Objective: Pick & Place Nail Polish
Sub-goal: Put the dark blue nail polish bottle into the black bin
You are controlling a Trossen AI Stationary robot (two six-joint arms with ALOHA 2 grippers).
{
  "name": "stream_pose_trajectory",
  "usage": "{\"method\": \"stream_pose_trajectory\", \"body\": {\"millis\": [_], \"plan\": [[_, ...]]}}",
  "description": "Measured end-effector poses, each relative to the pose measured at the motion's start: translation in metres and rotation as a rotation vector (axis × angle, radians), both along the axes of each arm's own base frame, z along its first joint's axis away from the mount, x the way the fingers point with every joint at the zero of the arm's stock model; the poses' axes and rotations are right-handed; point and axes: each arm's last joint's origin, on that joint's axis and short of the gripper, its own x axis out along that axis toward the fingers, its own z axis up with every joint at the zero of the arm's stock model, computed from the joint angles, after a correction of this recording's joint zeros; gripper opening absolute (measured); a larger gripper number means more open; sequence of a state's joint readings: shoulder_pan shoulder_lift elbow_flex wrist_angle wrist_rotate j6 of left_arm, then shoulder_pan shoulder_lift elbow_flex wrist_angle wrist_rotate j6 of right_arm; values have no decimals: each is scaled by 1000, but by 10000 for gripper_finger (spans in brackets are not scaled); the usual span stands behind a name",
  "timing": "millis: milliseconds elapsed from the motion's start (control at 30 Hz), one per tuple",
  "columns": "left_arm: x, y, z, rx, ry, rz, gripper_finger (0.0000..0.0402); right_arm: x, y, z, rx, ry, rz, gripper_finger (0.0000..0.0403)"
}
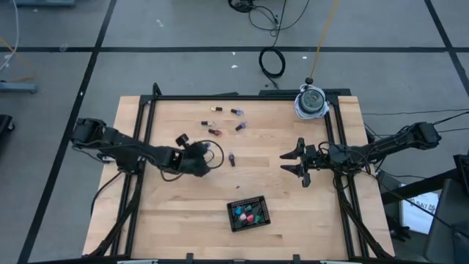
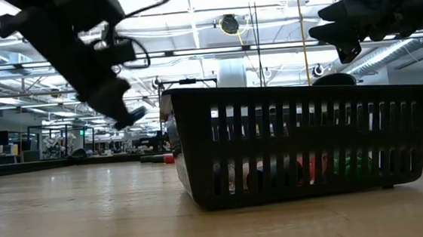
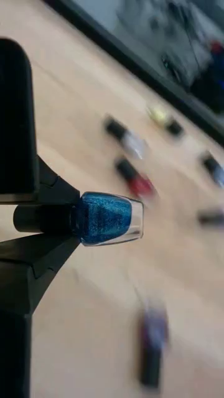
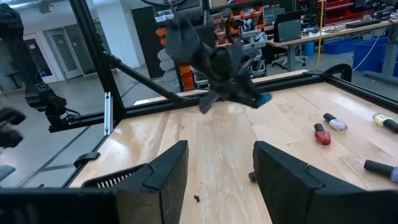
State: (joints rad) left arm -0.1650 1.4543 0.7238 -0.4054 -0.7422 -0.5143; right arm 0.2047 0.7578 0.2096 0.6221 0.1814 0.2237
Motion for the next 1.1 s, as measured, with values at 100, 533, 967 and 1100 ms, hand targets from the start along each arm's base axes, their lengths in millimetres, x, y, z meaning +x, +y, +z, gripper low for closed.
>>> {"method": "stream_pose_trajectory", "body": {"millis": [100,533,967,1100], "plan": [[-12,5,-7,75,82,114,36,0,0,0,0,1,0,169],[11,-12,-10,2,16,-121,36,0,0,-1,-3,13,0,169],[41,-71,45,-407,-567,-849,36,0,0,-1,-3,13,0,169],[34,-86,67,-616,-698,-1030,36,0,0,-1,-3,13,0,169]]}}
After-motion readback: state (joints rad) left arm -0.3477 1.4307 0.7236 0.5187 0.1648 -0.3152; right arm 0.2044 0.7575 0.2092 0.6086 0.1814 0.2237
